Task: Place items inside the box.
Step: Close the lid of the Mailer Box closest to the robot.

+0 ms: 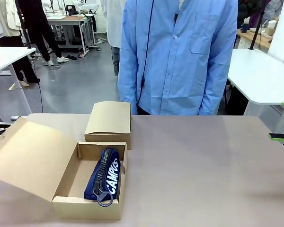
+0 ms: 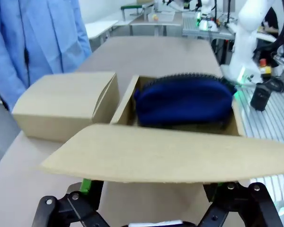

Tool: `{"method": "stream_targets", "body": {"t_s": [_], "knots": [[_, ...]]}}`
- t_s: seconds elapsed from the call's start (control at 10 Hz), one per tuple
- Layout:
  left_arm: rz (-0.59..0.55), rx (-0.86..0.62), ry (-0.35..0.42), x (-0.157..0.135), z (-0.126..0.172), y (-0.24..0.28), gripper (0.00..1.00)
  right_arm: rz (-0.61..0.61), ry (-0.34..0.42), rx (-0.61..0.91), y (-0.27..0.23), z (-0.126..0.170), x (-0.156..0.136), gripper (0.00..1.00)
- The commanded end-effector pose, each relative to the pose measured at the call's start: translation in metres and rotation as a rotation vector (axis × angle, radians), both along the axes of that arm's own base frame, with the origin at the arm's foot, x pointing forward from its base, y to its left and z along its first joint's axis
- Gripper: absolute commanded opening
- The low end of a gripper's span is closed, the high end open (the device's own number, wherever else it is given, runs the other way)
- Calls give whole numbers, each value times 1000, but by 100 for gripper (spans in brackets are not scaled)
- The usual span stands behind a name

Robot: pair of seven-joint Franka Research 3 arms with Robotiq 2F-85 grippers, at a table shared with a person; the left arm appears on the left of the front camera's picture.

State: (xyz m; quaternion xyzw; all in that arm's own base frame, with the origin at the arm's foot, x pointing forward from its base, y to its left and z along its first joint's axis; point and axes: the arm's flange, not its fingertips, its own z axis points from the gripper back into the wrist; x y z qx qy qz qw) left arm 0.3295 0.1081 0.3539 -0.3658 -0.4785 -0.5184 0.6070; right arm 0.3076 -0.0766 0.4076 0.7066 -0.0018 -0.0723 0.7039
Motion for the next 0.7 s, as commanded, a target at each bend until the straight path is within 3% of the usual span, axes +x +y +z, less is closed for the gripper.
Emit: {"method": "stream_targets", "body": {"t_s": [0.0,0.2,0.3,0.4,0.5,0.6], "knots": [[-4,-87,48,-80,10,-91,100,3,-15,0,-3,3,1,100],[-2,-197,144,-100,12,-129,100,3,-15,0,-3,3,1,100],[66,-211,172,-107,6,-141,100,3,-15,0,-3,3,1,100],[43,-151,234,-105,-1,-133,100,3,-15,0,-3,3,1,100],[-33,-179,131,15,37,-54,100,3,-15,0,-3,3,1,100],[-33,-179,131,15,37,-54,100,3,-15,0,-3,3,1,100]]}}
